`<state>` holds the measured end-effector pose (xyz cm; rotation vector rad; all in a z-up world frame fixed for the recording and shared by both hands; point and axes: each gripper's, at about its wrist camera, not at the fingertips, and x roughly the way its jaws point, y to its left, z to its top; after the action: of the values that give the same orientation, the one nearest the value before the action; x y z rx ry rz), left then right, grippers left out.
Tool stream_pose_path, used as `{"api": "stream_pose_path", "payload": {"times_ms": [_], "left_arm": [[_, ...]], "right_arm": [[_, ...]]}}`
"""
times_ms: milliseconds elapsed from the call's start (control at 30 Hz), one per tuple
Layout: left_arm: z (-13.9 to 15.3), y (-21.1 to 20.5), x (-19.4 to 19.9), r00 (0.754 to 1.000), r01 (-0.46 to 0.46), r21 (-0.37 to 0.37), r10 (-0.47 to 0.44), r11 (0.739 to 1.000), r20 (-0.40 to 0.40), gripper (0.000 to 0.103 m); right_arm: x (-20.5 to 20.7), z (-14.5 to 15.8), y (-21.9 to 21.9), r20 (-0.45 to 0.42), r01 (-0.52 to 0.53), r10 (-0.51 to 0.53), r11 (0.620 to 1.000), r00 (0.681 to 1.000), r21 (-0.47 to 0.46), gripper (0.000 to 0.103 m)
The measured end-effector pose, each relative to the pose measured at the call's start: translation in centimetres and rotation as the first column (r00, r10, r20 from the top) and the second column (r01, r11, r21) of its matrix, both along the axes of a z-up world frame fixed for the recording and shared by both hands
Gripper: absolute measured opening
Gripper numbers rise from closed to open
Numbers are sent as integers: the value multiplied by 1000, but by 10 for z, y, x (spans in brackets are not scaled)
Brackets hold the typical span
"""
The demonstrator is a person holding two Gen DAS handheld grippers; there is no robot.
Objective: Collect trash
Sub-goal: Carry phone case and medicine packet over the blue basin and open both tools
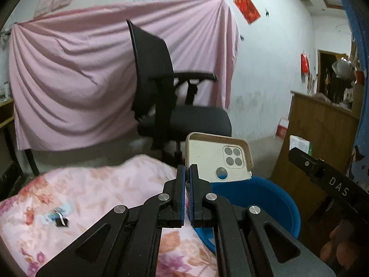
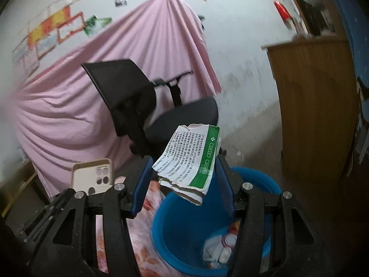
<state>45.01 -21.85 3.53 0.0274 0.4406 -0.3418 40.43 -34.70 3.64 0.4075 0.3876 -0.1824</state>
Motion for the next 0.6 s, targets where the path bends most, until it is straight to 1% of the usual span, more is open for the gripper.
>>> {"api": "stream_pose_path", "payload": {"times_ms": [133, 300, 600], "left_arm": [[-12, -11, 7, 998, 8, 28, -6, 1000, -62, 1], [-26, -12, 9, 991, 24, 47, -18, 999, -129, 1], [-33, -3, 15, 972, 45, 3, -43, 999, -231, 2]], "right_arm": [[8, -14, -9, -59, -5, 8, 999, 998, 47, 74], [15, -25, -10, -107, -25, 32, 997, 994, 74, 74], [24, -41, -11, -163, -56, 77, 990, 984, 126, 74]]}}
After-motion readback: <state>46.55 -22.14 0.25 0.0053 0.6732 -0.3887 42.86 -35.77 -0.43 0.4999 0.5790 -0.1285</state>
